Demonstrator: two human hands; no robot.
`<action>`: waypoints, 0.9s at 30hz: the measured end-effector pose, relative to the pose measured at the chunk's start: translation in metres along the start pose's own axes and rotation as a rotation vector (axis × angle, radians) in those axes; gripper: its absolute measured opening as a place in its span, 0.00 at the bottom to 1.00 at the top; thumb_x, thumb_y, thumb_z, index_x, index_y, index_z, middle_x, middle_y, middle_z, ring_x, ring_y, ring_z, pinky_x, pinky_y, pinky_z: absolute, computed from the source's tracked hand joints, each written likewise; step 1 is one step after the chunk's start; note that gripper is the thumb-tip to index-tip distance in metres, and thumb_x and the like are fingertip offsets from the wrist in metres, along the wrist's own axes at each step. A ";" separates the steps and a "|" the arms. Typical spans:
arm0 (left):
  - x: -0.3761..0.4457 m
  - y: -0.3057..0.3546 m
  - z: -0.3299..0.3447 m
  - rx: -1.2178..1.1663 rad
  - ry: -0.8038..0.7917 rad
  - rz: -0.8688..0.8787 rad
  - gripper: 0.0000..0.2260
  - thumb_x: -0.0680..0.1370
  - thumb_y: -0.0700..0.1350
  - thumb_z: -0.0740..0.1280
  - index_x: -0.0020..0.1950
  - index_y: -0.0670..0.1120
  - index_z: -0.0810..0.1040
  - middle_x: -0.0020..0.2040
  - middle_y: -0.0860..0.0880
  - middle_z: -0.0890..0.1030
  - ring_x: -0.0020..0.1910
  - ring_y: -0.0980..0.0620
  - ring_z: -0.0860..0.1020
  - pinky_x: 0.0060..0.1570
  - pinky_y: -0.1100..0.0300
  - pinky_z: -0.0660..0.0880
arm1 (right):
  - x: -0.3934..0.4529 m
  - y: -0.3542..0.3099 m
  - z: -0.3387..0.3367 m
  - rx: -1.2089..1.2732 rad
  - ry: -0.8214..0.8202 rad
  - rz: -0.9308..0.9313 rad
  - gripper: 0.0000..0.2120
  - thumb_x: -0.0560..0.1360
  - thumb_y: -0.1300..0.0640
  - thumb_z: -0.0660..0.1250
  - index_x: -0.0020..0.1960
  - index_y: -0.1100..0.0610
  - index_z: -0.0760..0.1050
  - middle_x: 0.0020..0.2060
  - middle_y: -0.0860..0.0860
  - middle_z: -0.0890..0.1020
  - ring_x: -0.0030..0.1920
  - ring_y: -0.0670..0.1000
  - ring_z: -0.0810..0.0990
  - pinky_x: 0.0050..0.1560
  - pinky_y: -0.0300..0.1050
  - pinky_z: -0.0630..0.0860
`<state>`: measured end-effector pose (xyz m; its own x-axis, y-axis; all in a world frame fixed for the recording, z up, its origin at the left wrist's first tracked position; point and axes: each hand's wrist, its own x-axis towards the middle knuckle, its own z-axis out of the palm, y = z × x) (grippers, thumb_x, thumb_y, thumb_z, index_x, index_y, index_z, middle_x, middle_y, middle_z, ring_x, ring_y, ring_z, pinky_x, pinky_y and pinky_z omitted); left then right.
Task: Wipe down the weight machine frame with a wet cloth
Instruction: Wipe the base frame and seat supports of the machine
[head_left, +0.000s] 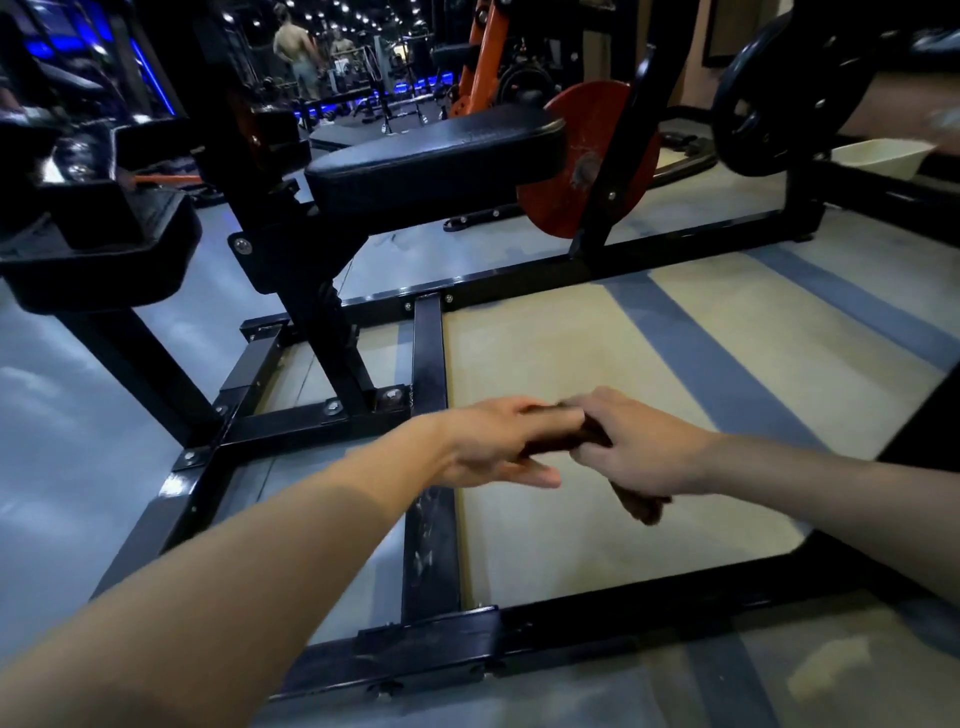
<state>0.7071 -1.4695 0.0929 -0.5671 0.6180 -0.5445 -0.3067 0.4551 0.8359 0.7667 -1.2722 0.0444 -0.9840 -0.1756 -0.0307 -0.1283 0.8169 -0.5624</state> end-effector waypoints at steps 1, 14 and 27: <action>0.000 -0.009 0.001 0.081 -0.027 -0.016 0.21 0.79 0.48 0.74 0.71 0.47 0.75 0.64 0.42 0.79 0.46 0.49 0.83 0.57 0.54 0.82 | -0.010 0.005 0.008 0.059 -0.014 0.014 0.16 0.80 0.50 0.66 0.67 0.46 0.73 0.53 0.49 0.77 0.46 0.48 0.81 0.48 0.44 0.78; 0.034 -0.117 0.049 -0.063 0.096 -0.024 0.20 0.81 0.52 0.70 0.59 0.35 0.80 0.48 0.41 0.81 0.43 0.50 0.77 0.39 0.64 0.79 | -0.095 0.023 0.136 0.591 0.020 0.237 0.19 0.84 0.42 0.60 0.73 0.28 0.61 0.57 0.37 0.81 0.56 0.39 0.80 0.57 0.40 0.75; 0.037 -0.181 0.037 1.263 0.108 -0.048 0.34 0.79 0.63 0.65 0.80 0.47 0.63 0.74 0.47 0.72 0.71 0.44 0.72 0.69 0.48 0.72 | -0.151 0.120 0.137 -0.068 0.517 0.546 0.23 0.83 0.50 0.61 0.78 0.50 0.68 0.68 0.52 0.66 0.52 0.62 0.80 0.48 0.52 0.77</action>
<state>0.7704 -1.5054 -0.0812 -0.6529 0.5562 -0.5142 0.5781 0.8045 0.1362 0.9169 -1.2232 -0.1315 -0.8403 0.5307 0.1105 0.4038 0.7488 -0.5256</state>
